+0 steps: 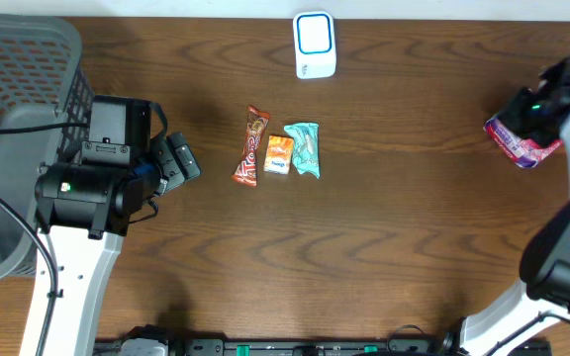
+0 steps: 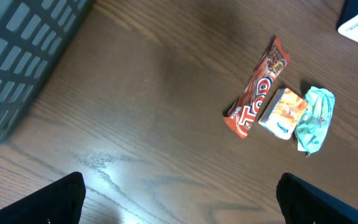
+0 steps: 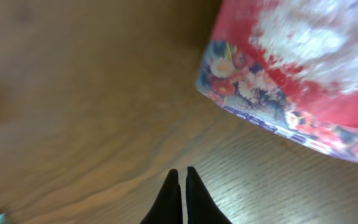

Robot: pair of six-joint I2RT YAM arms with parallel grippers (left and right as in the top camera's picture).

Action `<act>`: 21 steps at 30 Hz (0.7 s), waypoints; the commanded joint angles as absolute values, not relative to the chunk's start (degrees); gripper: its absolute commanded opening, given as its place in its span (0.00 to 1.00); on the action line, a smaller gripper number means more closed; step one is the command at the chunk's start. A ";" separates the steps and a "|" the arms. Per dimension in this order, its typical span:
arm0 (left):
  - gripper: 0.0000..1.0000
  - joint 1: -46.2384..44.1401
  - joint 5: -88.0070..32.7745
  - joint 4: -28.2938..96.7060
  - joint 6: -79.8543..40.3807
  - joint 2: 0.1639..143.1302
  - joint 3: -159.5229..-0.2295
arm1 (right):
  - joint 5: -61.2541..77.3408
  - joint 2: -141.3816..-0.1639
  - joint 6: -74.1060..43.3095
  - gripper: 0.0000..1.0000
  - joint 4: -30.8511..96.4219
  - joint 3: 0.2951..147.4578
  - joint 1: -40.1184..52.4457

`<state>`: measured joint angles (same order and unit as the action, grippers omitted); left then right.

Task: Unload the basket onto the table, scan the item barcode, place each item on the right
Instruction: 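Swing the right gripper back toward the green wipes pack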

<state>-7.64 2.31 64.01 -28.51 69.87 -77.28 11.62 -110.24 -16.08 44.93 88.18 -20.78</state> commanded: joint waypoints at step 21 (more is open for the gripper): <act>0.98 -7.40 3.05 64.01 -28.82 69.49 -77.87 | -11.46 -119.77 -15.62 0.03 30.76 90.65 -23.42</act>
<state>-7.64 2.31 64.01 -28.51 69.87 -77.28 -7.31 -120.01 -16.21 30.44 87.11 -22.20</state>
